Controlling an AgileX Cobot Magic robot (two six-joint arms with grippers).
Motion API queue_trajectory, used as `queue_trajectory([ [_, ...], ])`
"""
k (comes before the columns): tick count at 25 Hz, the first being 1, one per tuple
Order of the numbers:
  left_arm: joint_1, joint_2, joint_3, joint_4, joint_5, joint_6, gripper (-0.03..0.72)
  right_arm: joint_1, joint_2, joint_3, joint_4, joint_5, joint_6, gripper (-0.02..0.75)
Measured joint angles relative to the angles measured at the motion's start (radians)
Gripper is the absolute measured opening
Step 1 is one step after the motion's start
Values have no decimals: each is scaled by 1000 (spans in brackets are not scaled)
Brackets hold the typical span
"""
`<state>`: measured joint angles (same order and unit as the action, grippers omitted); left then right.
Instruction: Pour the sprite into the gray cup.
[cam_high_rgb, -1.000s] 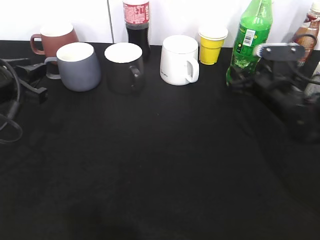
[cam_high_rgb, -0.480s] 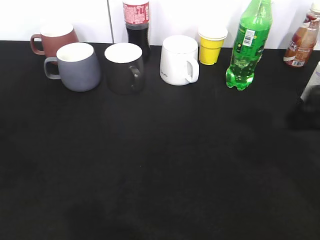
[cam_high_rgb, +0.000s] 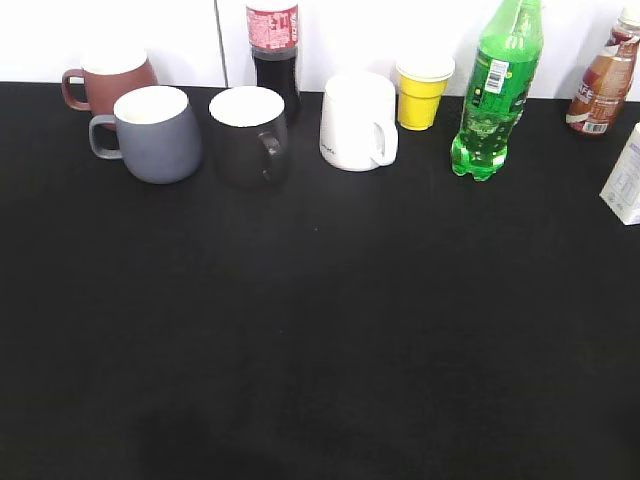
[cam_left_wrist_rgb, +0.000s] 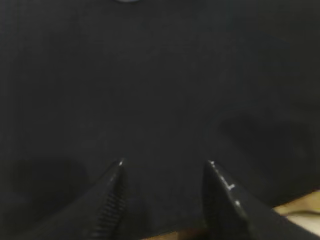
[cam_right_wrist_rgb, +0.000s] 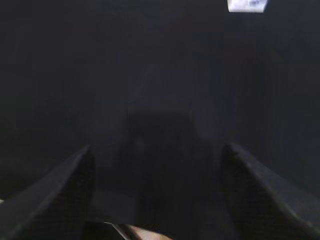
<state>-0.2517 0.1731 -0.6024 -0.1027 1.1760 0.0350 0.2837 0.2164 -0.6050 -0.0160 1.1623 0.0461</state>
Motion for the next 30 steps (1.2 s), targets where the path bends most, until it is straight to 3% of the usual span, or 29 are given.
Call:
queue_trajectory([
  [4,0,-7,78,48,-101,0,371,0,-88,72,-1,-46,2,587],
  [9,0,-7,81,49,-110,0,371,0,-89,100,4,-116,22,586],
  [21,11,-20,81,49,-110,0,371,-3,-98,100,16,-121,26,585],
  [23,73,-53,81,48,-110,0,371,-70,-120,100,16,-121,26,585],
  [26,195,-112,81,48,-111,0,371,-258,-125,100,16,-121,26,586],
  [30,232,-180,82,48,-111,0,371,-300,-223,100,16,-121,27,586],
])
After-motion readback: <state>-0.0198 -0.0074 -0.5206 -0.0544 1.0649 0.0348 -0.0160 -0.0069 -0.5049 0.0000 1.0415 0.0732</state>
